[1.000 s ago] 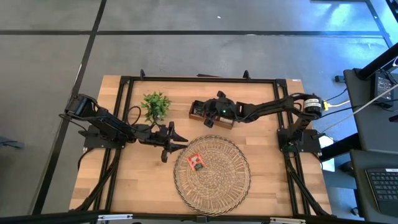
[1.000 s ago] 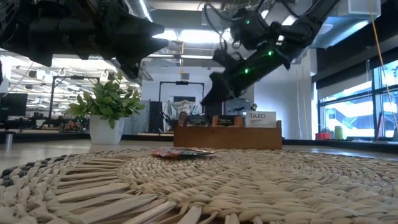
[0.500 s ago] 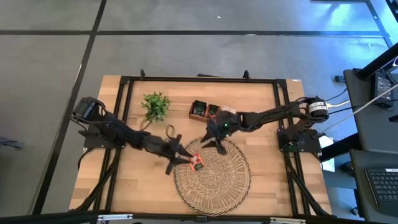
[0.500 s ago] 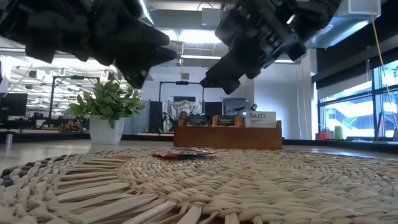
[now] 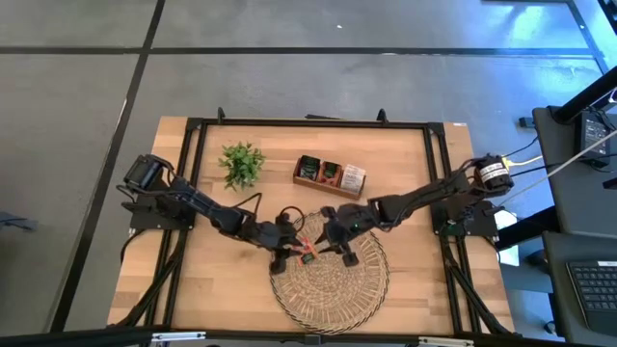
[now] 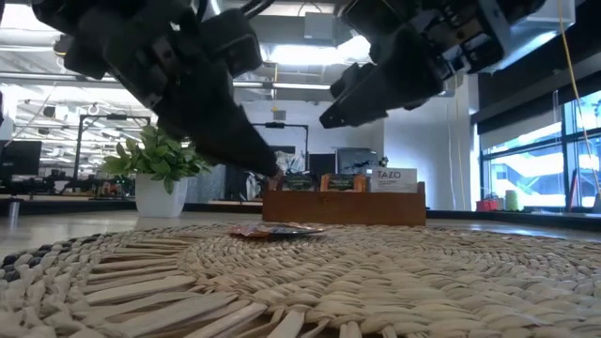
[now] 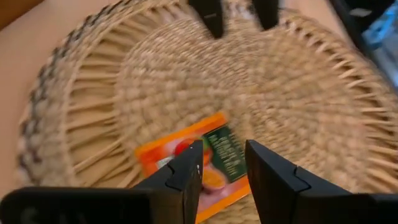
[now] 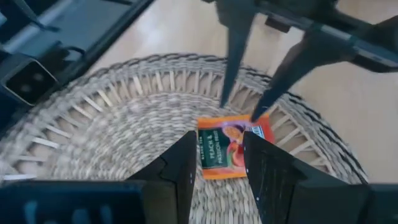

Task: Pick & Place Tea
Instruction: Put the orange tea bag into the middle section of the wooden organizer

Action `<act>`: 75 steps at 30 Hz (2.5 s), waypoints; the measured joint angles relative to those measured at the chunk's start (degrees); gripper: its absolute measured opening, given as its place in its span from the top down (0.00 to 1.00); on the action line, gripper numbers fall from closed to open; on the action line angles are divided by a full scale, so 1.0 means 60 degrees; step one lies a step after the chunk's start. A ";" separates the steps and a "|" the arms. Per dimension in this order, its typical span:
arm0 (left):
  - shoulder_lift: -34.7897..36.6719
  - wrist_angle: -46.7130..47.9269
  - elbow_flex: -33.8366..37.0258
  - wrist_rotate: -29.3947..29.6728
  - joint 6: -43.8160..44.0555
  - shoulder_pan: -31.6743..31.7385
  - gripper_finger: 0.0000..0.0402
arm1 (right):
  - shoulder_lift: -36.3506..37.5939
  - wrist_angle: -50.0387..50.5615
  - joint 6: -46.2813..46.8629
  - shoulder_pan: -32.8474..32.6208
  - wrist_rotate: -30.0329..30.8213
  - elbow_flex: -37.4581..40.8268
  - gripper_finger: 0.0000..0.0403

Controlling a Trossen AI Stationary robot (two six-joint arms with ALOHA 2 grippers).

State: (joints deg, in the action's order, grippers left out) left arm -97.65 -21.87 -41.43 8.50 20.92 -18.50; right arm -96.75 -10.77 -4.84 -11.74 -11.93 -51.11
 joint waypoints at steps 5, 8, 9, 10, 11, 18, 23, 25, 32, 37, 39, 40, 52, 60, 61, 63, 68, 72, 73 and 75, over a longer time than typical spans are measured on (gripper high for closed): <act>-0.0160 0.0429 -0.0004 0.0391 0.0170 0.0043 0.71 | -0.0284 -0.0039 0.0091 -0.0459 0.1094 0.0000 0.67; -0.0385 0.0388 -0.0007 0.0079 0.0167 0.0047 0.71 | -0.0547 -0.0026 0.0390 -0.0589 0.1155 0.0000 0.67; -0.0473 0.0401 -0.0011 0.0000 0.0166 0.0047 0.72 | -0.0651 -0.0004 0.0445 -0.0622 0.1159 0.0000 0.67; -0.0576 0.0424 -0.0011 -0.0078 0.0166 0.0047 0.72 | -0.0744 -0.0029 0.0434 -0.0662 0.1165 0.0000 0.67; -0.0689 0.0423 -0.0011 -0.0115 0.0177 0.0047 0.72 | -0.0841 -0.0045 0.0317 -0.0709 0.1181 0.0000 0.67; -0.1138 0.0197 -0.0042 -0.0082 0.0922 0.0047 0.72 | -0.1665 -0.0534 -0.0308 -0.0947 0.1786 0.0004 0.67; -0.1173 0.0184 -0.0040 -0.0038 0.1582 0.0048 0.72 | -0.1993 -0.0717 -0.0610 -0.0999 0.2543 0.0004 0.67; -0.1180 0.0102 -0.0033 0.0063 0.2074 0.0047 0.72 | -0.1996 -0.0744 -0.0642 -0.1003 0.2884 0.0004 0.67; -0.1188 0.0080 -0.0022 0.0157 0.3373 0.0047 0.72 | -0.1871 -0.0474 0.2626 -0.0909 0.3795 0.0000 0.67; -0.1198 0.0081 -0.0015 0.0223 0.3894 0.0051 0.72 | -0.1858 -0.0448 0.5595 -0.0644 0.1184 0.0000 0.67; -0.1201 0.0081 -0.0015 0.0322 0.4126 0.0047 0.72 | -0.1858 -0.0448 0.6598 -0.0579 0.0530 0.0000 0.67; -0.1202 0.0081 -0.0015 0.0338 0.4224 0.0046 0.72 | -0.1858 -0.0448 0.6989 -0.0573 0.0378 0.0000 0.67; -0.1220 -0.0126 0.0004 0.0397 0.3088 -0.0087 0.72 | -0.1854 -0.0448 0.7662 -0.0573 0.0375 0.0000 0.67; -0.0685 0.0036 0.0055 -0.0074 0.0544 -0.0091 0.72 | -0.1839 -0.0785 0.6988 -0.0573 0.0033 -0.0003 0.67; -0.0591 -0.0026 0.0040 -0.0183 0.0374 -0.0091 0.72 | -0.1840 -0.0824 0.6911 -0.0573 0.0037 -0.0004 0.67; -0.0499 -0.0005 0.0036 -0.0569 0.0357 -0.0040 0.72 | -0.1840 -0.0870 0.6741 -0.0573 0.0135 -0.0004 0.67; -0.0499 0.0150 0.0033 -0.1121 0.0785 0.0062 0.72 | -0.1840 -0.1348 0.6348 -0.0569 0.0467 -0.0004 0.67; -0.0495 0.0248 0.0033 -0.0901 0.0304 0.0055 0.72 | -0.1840 -0.2233 0.4543 -0.0789 0.0731 -0.0004 0.67; -0.0492 0.0249 0.0029 -0.0900 0.0013 0.0055 0.72 | -0.1840 -0.2332 0.4064 -0.0865 0.0965 -0.0004 0.67; -0.0492 0.0276 0.0027 -0.0872 -0.0595 0.0066 0.72 | -0.1840 -0.2342 0.3387 -0.1011 0.1627 -0.0007 0.67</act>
State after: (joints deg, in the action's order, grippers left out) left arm -100.60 -20.22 -41.27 3.27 17.35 -18.11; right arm -107.79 -24.82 15.48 -17.81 -2.16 -51.16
